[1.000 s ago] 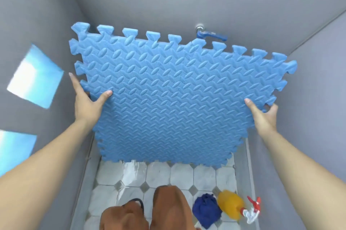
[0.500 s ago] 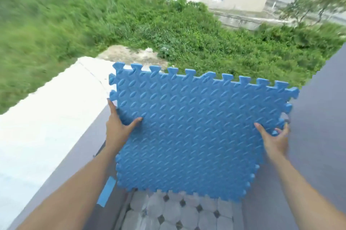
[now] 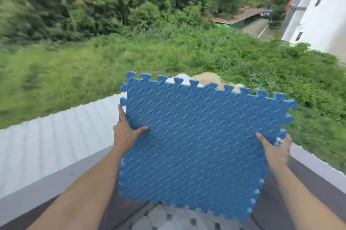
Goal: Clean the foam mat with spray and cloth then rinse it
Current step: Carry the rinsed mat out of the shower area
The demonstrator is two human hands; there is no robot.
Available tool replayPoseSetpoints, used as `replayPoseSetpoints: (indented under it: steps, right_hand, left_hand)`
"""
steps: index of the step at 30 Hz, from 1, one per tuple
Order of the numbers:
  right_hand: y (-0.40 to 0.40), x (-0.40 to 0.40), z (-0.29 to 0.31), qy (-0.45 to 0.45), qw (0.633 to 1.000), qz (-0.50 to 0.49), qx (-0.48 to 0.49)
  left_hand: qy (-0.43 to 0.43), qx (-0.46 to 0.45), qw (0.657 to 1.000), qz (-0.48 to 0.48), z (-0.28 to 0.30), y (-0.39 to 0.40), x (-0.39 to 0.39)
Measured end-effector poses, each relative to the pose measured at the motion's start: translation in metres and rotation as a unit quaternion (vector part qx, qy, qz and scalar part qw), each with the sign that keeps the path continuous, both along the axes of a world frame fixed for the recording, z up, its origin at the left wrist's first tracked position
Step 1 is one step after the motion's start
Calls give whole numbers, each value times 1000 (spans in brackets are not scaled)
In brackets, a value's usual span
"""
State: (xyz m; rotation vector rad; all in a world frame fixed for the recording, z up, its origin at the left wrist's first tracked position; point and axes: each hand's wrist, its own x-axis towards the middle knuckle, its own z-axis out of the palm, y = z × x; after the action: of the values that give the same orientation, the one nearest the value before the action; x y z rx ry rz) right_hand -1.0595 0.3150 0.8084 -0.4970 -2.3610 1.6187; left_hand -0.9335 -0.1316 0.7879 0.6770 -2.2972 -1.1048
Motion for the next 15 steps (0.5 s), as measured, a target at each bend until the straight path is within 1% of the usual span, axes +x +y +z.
replayPoseSetpoints:
  steps: [4,7,10,12,13,15]
  right_hand:
    - [-73,-7,0,2,994,107,11]
    - [-141,5,4,14,981,192,34]
    - [-219,27,12,36,952,292,85]
    - [-276,55,14,57,927,358,98]
    - [-295,65,16,62,920,375,98]
    - [-352,103,20,81,892,432,103]
  left_hand:
    - [-13,16,993,116,1,-41,89]
    - [-33,9,977,211,3,-70,165]
    - [-53,-5,952,301,6,-94,245]
    - [-60,-22,928,367,6,-107,308]
    - [-67,-31,920,385,5,-110,328]
    - [-81,-44,888,449,2,-116,392]
